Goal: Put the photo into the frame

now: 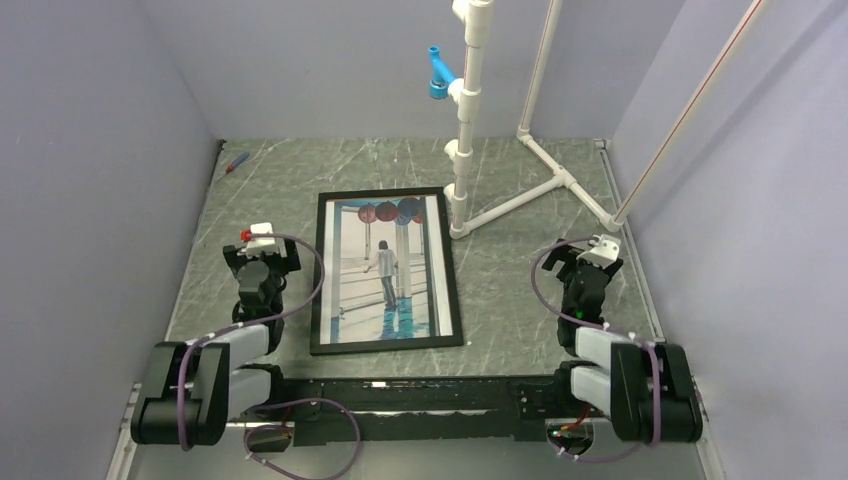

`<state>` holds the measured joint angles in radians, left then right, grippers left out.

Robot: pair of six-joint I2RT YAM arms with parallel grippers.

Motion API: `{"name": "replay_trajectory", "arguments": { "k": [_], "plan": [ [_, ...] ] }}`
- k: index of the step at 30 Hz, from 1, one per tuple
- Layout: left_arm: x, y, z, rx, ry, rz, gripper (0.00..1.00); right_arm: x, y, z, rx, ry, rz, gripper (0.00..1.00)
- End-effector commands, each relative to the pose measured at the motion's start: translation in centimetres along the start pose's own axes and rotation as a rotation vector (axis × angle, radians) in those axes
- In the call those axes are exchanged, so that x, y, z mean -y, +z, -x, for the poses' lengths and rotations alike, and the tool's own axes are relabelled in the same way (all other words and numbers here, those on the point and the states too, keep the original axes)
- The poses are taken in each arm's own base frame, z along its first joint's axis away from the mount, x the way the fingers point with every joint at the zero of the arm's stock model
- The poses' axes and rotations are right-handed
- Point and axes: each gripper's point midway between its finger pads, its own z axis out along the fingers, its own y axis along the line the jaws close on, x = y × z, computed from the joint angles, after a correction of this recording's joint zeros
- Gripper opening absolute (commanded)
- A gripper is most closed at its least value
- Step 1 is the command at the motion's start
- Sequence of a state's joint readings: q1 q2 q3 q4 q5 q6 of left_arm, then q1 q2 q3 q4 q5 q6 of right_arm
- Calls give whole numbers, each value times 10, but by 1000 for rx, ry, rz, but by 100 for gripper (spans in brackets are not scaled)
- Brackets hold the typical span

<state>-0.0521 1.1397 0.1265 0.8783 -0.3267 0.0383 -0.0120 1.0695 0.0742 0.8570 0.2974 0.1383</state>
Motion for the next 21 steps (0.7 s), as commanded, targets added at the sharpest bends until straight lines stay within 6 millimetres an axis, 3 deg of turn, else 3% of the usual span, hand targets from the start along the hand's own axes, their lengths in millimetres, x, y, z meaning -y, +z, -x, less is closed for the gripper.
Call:
{"name": "replay_trajectory", "arguments": {
  "k": [1,3,8,13,21],
  "plan": [
    [-5,6,37,211,-78,-22,100,-15,21,33,139,18,88,99],
    [-14,11,30,209,-93,10,99,-13,29,24,125,21,83,99],
    [-6,23,24,137,-99,-17,99,-18,53,7,28,-12,83,100],
    [20,36,24,91,11,-153,99,-24,53,5,27,-43,102,100],
    [22,35,22,78,13,-163,99,-24,54,5,26,-45,102,100]
  ]
}}
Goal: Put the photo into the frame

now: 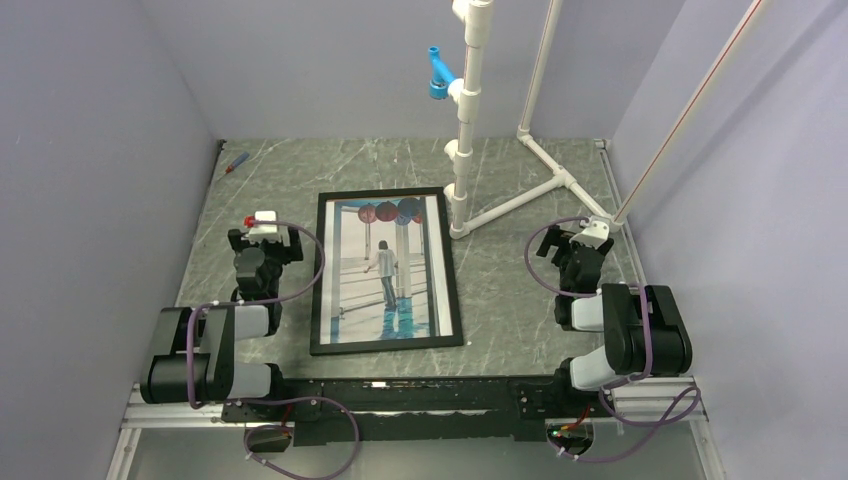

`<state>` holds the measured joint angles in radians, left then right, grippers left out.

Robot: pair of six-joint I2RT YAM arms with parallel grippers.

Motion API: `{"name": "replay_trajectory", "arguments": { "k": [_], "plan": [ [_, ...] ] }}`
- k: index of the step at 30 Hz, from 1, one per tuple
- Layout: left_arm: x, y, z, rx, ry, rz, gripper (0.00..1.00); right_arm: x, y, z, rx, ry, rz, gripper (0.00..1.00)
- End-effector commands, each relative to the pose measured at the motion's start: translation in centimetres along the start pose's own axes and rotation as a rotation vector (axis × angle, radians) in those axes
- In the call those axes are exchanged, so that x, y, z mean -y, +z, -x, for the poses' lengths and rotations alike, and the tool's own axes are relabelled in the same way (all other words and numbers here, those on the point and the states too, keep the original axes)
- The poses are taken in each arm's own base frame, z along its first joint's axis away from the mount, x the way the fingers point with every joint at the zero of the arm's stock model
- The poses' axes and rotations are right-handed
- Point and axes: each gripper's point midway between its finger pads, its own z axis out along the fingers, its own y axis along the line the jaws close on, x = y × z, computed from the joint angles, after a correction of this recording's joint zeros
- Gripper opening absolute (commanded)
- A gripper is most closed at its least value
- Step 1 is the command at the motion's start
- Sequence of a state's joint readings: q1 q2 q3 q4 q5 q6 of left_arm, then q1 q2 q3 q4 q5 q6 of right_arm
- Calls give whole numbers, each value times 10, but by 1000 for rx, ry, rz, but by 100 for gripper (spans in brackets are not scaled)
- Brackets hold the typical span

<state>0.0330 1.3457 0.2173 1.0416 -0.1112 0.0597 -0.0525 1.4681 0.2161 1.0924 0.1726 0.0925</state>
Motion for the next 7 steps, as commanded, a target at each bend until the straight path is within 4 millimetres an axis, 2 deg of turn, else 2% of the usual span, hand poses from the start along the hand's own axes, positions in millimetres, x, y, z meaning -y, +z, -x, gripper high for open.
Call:
{"name": "replay_trajectory", "arguments": {
  "k": [1,4,5,7],
  "plan": [
    [6,3,9,33,14,-34,99,-4,5,17,57,-3,19,100],
    [6,3,9,34,15,-37,99,-5,5,16,56,-3,20,100],
    [15,2,11,44,30,-86,99,-5,5,17,58,-3,21,100],
    [17,2,10,37,43,-103,99,-5,5,17,58,-3,20,100]
  ]
}}
